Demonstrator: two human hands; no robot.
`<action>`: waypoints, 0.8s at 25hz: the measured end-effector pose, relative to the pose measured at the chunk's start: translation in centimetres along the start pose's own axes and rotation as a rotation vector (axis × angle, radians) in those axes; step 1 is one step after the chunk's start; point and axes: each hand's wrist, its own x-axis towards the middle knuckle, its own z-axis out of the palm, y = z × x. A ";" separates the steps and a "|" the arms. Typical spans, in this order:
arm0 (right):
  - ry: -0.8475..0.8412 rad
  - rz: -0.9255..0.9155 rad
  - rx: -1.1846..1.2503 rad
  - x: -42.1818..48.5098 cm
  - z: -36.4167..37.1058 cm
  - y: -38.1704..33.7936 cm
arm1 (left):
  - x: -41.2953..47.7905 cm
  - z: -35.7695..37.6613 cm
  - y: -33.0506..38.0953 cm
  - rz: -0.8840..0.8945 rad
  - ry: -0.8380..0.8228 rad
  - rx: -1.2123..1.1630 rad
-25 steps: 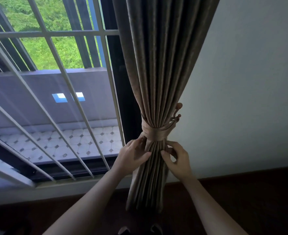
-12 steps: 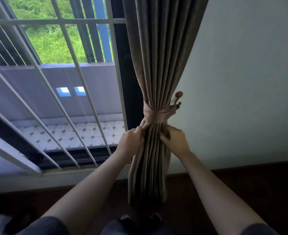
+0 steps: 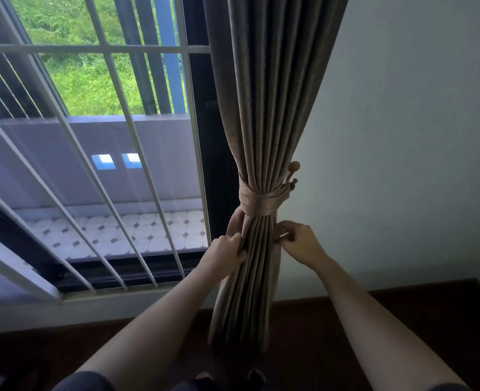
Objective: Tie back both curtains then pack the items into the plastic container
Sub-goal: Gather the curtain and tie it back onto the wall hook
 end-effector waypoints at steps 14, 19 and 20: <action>0.189 0.131 0.290 3.3 0.9 -0.4 | 3.2 -3.0 0.1 -0.216 0.096 -0.699; 0.131 0.083 0.322 2.2 2.1 0.5 | 3.6 -2.7 -1.6 -0.171 -0.064 -0.927; 0.084 0.078 0.319 2.2 2.0 0.6 | 3.6 -2.6 -1.7 -0.177 -0.094 -0.942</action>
